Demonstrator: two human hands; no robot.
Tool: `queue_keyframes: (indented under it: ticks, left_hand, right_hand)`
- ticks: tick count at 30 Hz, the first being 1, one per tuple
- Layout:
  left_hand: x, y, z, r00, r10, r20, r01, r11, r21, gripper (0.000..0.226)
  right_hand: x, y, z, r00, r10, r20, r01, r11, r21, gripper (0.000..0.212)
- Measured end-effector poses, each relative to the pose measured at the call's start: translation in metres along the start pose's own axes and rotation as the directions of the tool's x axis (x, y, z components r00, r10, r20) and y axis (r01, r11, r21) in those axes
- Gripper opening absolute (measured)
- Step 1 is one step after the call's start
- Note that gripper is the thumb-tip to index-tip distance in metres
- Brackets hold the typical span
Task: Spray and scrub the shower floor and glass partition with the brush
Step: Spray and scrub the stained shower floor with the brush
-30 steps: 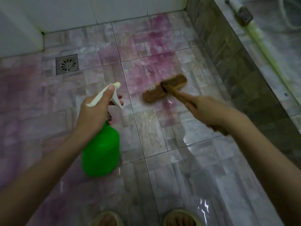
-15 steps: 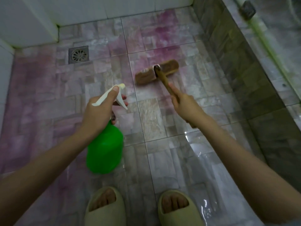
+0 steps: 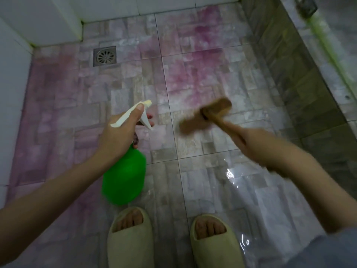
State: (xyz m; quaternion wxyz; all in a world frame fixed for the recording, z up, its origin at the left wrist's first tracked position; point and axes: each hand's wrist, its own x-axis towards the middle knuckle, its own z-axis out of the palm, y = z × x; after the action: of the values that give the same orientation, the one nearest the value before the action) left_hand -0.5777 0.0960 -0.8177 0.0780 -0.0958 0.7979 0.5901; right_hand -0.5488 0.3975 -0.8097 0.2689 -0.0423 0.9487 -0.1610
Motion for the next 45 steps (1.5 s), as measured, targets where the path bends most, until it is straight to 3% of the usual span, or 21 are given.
queue_keyframes:
  ticks: [3, 8, 13, 19, 24, 28, 31, 35, 41, 45]
  left_hand:
    - [0.0, -0.001, -0.003, 0.999, -0.026, -0.021, 0.026, 1.0, -0.007, 0.025]
    - [-0.002, 0.002, 0.001, 0.999, -0.035, -0.032, 0.035, 0.999, -0.028, 0.025]
    - [0.006, 0.013, -0.001, 0.998, -0.016, -0.056, 0.014, 1.0, -0.022, 0.032]
    - [0.019, 0.018, 0.007, 0.997, 0.008, -0.076, -0.008, 1.0, -0.005, 0.031]
    - [0.038, 0.027, 0.004, 0.997, 0.009, -0.079, -0.012, 0.999, -0.042, 0.031]
    - [0.05, 0.03, 0.008, 0.995, 0.014, -0.104, -0.017, 0.999, -0.034, 0.031]
    - [0.057, 0.029, 0.008, 0.993, 0.014, -0.114, -0.018, 0.999, -0.031, 0.03]
    - [0.073, 0.038, 0.011, 0.997, 0.028, -0.071, -0.032, 0.998, -0.062, 0.027]
    - [0.091, 0.046, 0.033, 0.997, 0.068, -0.021, -0.07, 0.994, -0.081, 0.026]
    - [0.107, 0.057, 0.051, 0.995, 0.101, 0.027, -0.098, 0.991, -0.09, 0.022]
  right_hand:
    - [-0.056, -0.009, 0.009, 0.992, 0.083, 0.092, -0.078, 0.996, -0.053, 0.057]
    - [0.037, -0.022, 0.023, 0.991, -0.027, -0.132, 0.032, 0.999, 0.034, 0.058]
    - [-0.033, -0.011, 0.011, 0.998, 0.056, 0.039, -0.057, 0.998, 0.023, 0.056]
    - [0.065, -0.028, 0.008, 0.983, -0.041, -0.178, 0.051, 0.997, 0.052, 0.06]
    - [-0.004, -0.02, -0.005, 0.994, 0.101, 0.037, -0.1, 0.995, -0.018, 0.058]
    - [0.091, -0.029, -0.006, 0.976, 0.035, -0.213, -0.032, 0.999, 0.019, 0.068]
    - [0.131, -0.023, -0.025, 0.969, -0.006, -0.247, 0.028, 0.996, 0.086, 0.062]
    - [0.076, -0.009, -0.03, 0.98, 0.159, -0.12, -0.128, 0.963, 0.237, 0.056]
    - [0.155, 0.029, -0.022, 0.901, 0.163, -0.401, -0.021, 0.942, 0.336, 0.053]
    - [0.112, 0.062, -0.019, 0.903, 0.315, -0.292, -0.109, 0.826, 0.553, 0.046]
